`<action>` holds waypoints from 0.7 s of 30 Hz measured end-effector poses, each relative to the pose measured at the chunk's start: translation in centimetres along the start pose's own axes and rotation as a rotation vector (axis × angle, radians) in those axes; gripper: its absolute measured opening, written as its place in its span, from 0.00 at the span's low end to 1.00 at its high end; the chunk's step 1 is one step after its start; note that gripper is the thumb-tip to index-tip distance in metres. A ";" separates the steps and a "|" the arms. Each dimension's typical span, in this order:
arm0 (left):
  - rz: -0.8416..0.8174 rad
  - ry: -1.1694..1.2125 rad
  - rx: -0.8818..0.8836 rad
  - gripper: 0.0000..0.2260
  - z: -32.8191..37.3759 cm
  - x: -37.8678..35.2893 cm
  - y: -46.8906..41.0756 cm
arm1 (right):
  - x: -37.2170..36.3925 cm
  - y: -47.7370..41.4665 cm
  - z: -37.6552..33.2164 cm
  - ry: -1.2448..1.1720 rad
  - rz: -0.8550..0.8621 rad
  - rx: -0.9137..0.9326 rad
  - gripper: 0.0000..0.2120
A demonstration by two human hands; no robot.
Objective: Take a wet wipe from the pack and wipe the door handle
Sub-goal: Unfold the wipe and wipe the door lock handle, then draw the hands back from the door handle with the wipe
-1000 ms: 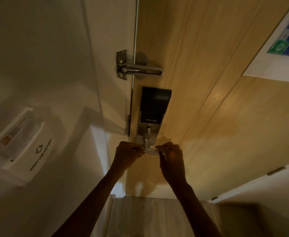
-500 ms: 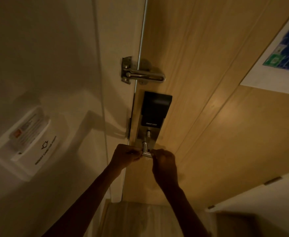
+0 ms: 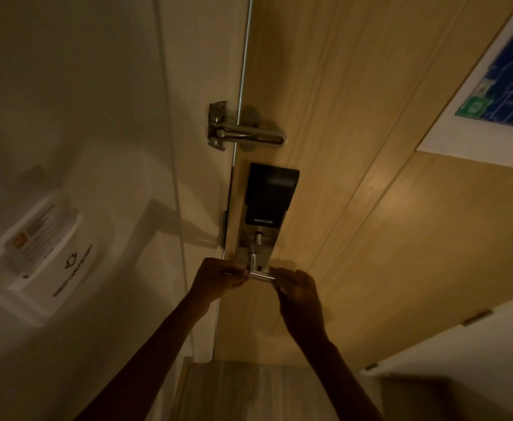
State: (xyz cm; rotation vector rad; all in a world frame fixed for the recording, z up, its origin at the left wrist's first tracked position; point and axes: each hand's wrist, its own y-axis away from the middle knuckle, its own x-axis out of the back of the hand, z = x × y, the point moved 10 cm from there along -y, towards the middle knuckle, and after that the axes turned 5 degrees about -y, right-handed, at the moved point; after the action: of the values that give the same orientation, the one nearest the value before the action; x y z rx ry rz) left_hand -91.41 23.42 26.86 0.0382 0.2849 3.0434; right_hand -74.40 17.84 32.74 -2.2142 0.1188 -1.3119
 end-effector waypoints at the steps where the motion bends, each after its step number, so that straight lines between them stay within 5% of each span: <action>1: 0.003 -0.011 0.000 0.05 0.1 0.0 0.0 | 0.9 0.2 1.5 -0.011 0.013 -0.026 0.13; 7: 0.015 0.079 0.047 0.15 -0.6 0.1 0.0 | 0.4 -0.2 0.1 -0.113 0.039 -0.053 0.11; 12: 0.024 0.053 0.038 0.07 -0.2 -0.2 0.5 | 3.1 0.9 2.6 -0.112 0.063 -0.070 0.12; 21: -0.092 -0.135 0.197 0.04 -3.0 -2.1 3.0 | 5.1 5.5 11.1 -0.243 0.130 -0.447 0.11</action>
State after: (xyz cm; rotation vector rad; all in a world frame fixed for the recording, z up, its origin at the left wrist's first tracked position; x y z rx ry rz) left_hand -89.63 19.75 24.45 0.2352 0.5580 2.8939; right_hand -61.41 16.06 29.92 -2.6667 0.4969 -1.0067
